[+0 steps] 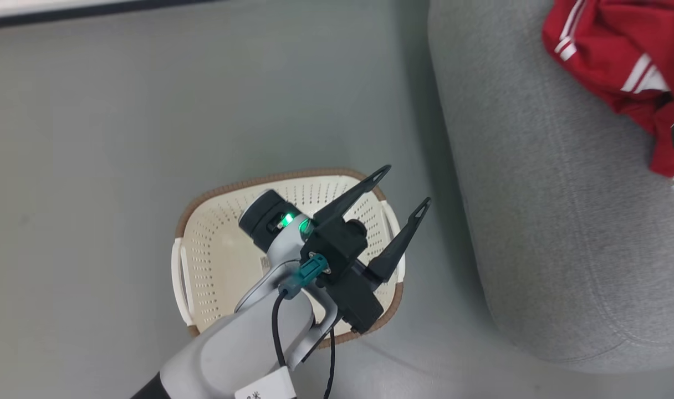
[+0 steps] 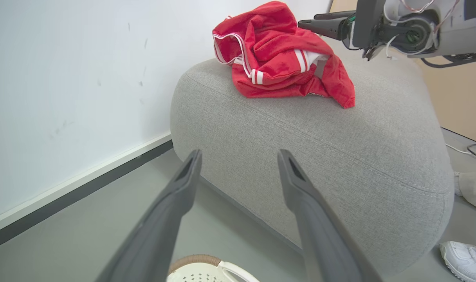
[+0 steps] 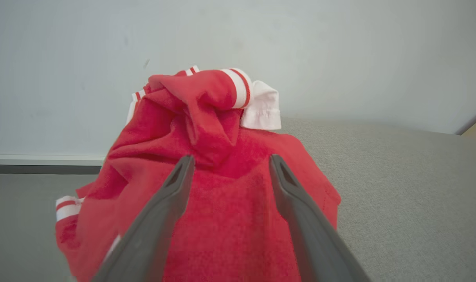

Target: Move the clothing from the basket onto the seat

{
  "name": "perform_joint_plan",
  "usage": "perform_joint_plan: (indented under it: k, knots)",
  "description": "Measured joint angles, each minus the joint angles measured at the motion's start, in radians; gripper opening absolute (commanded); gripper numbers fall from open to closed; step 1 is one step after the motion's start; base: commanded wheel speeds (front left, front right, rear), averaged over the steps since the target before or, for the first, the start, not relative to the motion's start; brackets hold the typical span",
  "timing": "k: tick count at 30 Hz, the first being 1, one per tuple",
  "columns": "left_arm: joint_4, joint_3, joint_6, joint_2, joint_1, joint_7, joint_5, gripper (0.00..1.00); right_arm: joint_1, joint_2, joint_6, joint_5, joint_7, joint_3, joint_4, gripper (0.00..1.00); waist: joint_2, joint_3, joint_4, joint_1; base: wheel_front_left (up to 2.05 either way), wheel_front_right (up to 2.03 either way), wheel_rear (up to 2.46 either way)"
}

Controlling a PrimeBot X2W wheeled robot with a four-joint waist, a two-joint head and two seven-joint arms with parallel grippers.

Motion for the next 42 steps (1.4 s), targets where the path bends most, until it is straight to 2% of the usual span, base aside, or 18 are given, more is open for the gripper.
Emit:
perform_joint_plan:
  k: [14, 24, 36, 42]
  knots:
    - [0.050, 0.082, 0.002, -0.034, 0.090, 0.000, -0.088, 1.00, 0.095, 0.060, 0.017, -0.010, -0.007, 0.041, -0.004, 1.00, -0.0001, -0.164, -0.015, -0.0001, 0.00, 0.00, 0.00]
    - [0.072, 0.185, 0.044, -0.039, 0.180, 0.000, -0.140, 1.00, 0.223, 0.145, 0.026, -0.002, -0.007, 0.058, -0.090, 1.00, -0.0003, -0.300, 0.020, -0.0002, 0.00, 0.00, 0.00]
    - [0.070, 0.304, 0.064, 0.017, 0.297, 0.000, -0.149, 1.00, 0.372, 0.218, 0.027, 0.013, -0.009, 0.061, -0.205, 1.00, -0.0003, -0.402, 0.073, -0.0001, 0.00, 0.00, 0.00]
    - [0.044, 0.386, 0.073, 0.054, 0.378, 0.000, -0.151, 1.00, 0.484, 0.254, 0.015, 0.031, -0.010, 0.048, -0.277, 1.00, -0.0002, -0.447, 0.092, -0.0001, 0.00, 0.00, 0.00]
